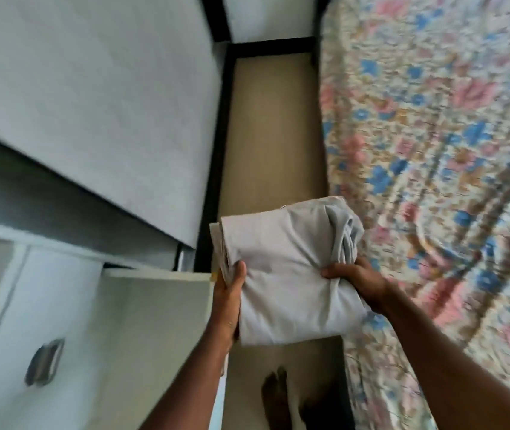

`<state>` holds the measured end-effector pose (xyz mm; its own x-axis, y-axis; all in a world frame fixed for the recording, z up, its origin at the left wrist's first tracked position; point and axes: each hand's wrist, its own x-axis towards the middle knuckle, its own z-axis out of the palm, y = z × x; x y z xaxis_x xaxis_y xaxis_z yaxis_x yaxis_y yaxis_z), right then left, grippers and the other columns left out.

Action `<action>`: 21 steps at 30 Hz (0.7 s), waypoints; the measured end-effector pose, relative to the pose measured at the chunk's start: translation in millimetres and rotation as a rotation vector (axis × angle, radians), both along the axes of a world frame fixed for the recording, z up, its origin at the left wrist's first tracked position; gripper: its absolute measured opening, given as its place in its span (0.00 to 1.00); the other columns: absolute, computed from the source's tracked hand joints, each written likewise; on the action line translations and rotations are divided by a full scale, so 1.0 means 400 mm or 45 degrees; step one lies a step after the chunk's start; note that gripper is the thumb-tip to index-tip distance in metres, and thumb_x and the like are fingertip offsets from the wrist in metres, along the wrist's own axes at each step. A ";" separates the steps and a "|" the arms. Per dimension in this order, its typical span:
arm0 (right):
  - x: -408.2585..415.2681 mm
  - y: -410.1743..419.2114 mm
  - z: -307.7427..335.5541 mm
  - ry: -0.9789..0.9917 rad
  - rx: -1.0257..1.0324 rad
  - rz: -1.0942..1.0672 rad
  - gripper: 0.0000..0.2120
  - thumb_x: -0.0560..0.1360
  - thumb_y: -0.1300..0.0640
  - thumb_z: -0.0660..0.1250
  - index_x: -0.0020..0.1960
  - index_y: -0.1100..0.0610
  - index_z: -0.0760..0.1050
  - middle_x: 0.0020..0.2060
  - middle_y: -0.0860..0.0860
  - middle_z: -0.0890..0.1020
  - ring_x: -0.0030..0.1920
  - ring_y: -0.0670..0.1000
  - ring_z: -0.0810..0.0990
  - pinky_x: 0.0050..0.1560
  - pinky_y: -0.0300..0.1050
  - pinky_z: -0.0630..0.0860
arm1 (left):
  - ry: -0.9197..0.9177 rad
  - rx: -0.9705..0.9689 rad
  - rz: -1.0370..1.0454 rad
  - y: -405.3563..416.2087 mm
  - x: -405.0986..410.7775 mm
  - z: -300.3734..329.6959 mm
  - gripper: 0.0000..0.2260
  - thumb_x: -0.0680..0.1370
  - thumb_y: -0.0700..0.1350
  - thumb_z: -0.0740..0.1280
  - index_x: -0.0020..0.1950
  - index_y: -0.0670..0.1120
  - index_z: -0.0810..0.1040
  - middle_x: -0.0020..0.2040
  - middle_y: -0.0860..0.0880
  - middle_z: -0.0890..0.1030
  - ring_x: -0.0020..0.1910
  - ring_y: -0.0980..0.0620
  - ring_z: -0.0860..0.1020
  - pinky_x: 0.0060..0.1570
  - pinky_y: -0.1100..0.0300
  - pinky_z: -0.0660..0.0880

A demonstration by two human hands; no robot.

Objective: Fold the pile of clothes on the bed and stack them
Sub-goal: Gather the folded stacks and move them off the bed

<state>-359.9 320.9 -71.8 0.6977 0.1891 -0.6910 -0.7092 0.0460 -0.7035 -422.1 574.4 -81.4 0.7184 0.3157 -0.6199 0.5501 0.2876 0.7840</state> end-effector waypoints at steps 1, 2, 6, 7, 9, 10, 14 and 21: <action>0.012 0.051 0.008 -0.019 -0.009 0.082 0.30 0.57 0.60 0.77 0.58 0.47 0.77 0.55 0.53 0.85 0.54 0.56 0.85 0.52 0.53 0.83 | -0.019 -0.009 0.073 0.039 -0.032 -0.003 0.41 0.60 0.74 0.76 0.67 0.54 0.77 0.60 0.49 0.84 0.60 0.46 0.82 0.64 0.41 0.76; 0.024 0.104 0.018 -0.051 -0.012 0.173 0.31 0.57 0.60 0.77 0.59 0.47 0.77 0.56 0.52 0.85 0.53 0.54 0.85 0.49 0.49 0.83 | -0.044 -0.024 0.146 0.075 -0.063 -0.001 0.42 0.61 0.73 0.76 0.69 0.53 0.76 0.62 0.48 0.83 0.62 0.45 0.81 0.65 0.41 0.75; 0.047 0.341 0.028 -0.147 -0.107 0.609 0.39 0.59 0.57 0.78 0.69 0.52 0.72 0.59 0.53 0.83 0.58 0.54 0.83 0.57 0.55 0.82 | -0.069 -0.087 0.438 0.232 -0.199 -0.019 0.39 0.65 0.70 0.75 0.72 0.54 0.74 0.67 0.48 0.80 0.66 0.45 0.78 0.70 0.38 0.70; 0.051 0.388 0.032 -0.167 -0.129 0.685 0.39 0.59 0.56 0.78 0.69 0.52 0.73 0.59 0.54 0.83 0.58 0.55 0.83 0.59 0.57 0.82 | -0.073 -0.098 0.481 0.259 -0.225 -0.032 0.38 0.67 0.69 0.75 0.73 0.54 0.73 0.68 0.47 0.79 0.67 0.44 0.77 0.70 0.38 0.69; 0.053 0.500 0.035 -0.235 -0.199 0.871 0.33 0.60 0.56 0.79 0.64 0.52 0.76 0.57 0.53 0.84 0.56 0.54 0.83 0.58 0.56 0.82 | -0.046 -0.153 0.602 0.312 -0.274 -0.037 0.37 0.70 0.68 0.74 0.74 0.53 0.72 0.68 0.46 0.79 0.66 0.45 0.78 0.69 0.41 0.71; 0.053 0.549 0.037 -0.272 -0.239 0.963 0.29 0.62 0.56 0.80 0.61 0.52 0.77 0.56 0.52 0.84 0.55 0.53 0.83 0.57 0.55 0.82 | -0.017 -0.173 0.667 0.334 -0.292 -0.042 0.36 0.71 0.67 0.72 0.73 0.51 0.72 0.66 0.46 0.80 0.63 0.46 0.80 0.65 0.45 0.75; 0.052 0.752 0.006 -0.417 -0.428 1.313 0.32 0.58 0.45 0.80 0.60 0.52 0.78 0.55 0.51 0.83 0.54 0.52 0.82 0.57 0.56 0.82 | 0.123 -0.448 0.921 0.391 -0.370 -0.106 0.31 0.76 0.67 0.63 0.72 0.47 0.73 0.59 0.46 0.84 0.55 0.47 0.84 0.49 0.53 0.79; -0.013 1.026 -0.113 -0.476 -0.525 1.764 0.23 0.67 0.49 0.77 0.60 0.54 0.79 0.52 0.52 0.83 0.50 0.51 0.82 0.55 0.50 0.81 | 0.376 -0.584 1.138 0.445 -0.506 -0.215 0.39 0.74 0.74 0.58 0.77 0.49 0.68 0.72 0.44 0.74 0.47 0.49 0.78 0.47 0.51 0.75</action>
<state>-365.2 731.3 -117.1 0.2763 0.6733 -0.6858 0.1972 -0.7381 -0.6452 -624.4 752.3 -167.3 0.1399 0.3472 -0.9273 0.1423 0.9197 0.3659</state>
